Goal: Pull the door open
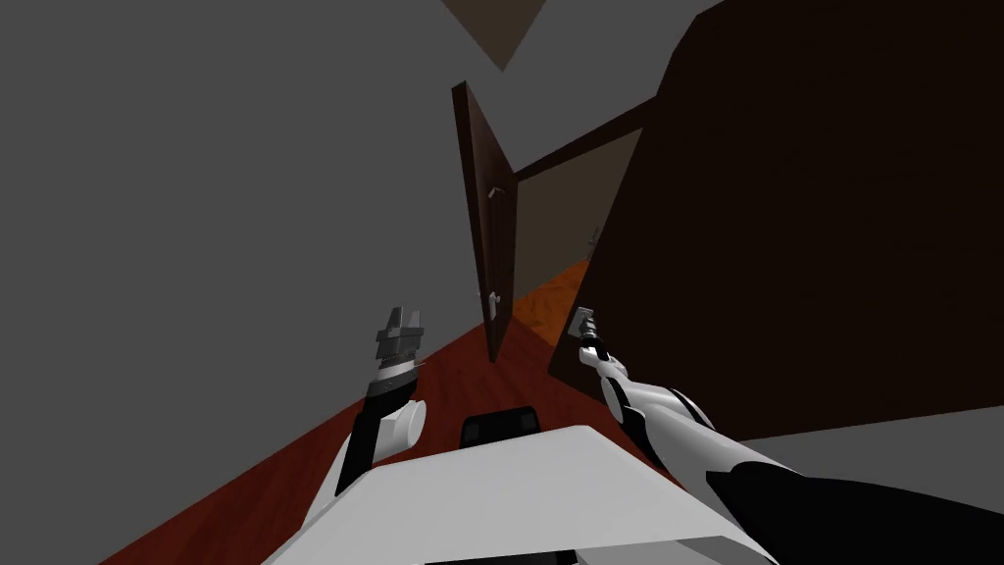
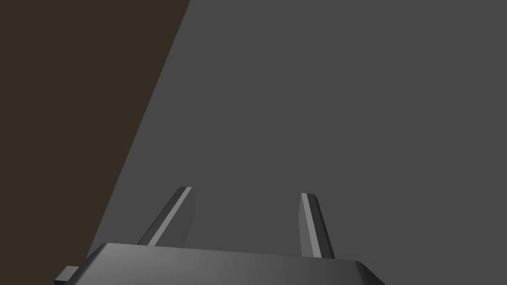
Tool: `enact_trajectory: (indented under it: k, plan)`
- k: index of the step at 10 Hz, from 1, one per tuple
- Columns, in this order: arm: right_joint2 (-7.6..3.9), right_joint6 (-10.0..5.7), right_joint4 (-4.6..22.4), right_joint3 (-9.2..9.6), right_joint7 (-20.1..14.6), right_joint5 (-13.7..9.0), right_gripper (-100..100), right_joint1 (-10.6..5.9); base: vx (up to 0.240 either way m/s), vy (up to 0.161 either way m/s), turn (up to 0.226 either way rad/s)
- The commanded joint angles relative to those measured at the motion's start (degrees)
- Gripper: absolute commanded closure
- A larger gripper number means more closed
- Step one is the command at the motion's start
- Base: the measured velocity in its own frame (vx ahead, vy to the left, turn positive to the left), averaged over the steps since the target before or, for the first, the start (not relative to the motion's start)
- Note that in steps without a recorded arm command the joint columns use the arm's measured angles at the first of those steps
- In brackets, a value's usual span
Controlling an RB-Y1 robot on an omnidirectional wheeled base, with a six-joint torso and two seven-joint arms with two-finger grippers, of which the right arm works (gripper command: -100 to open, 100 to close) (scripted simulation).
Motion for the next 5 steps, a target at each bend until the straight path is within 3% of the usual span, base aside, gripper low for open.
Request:
enact_trajectory:
  k: [1, 5]
  plan:
    - [0.35, 0.42, -0.9, 0.69, -0.4, 0.4, 100, 0.15, -0.237, -0.04, 0.067]
    - [0.95, 0.6, -1.5, 2.4, -1.3, 1.3, 100, -0.27, -0.19, -0.011, 0.041]
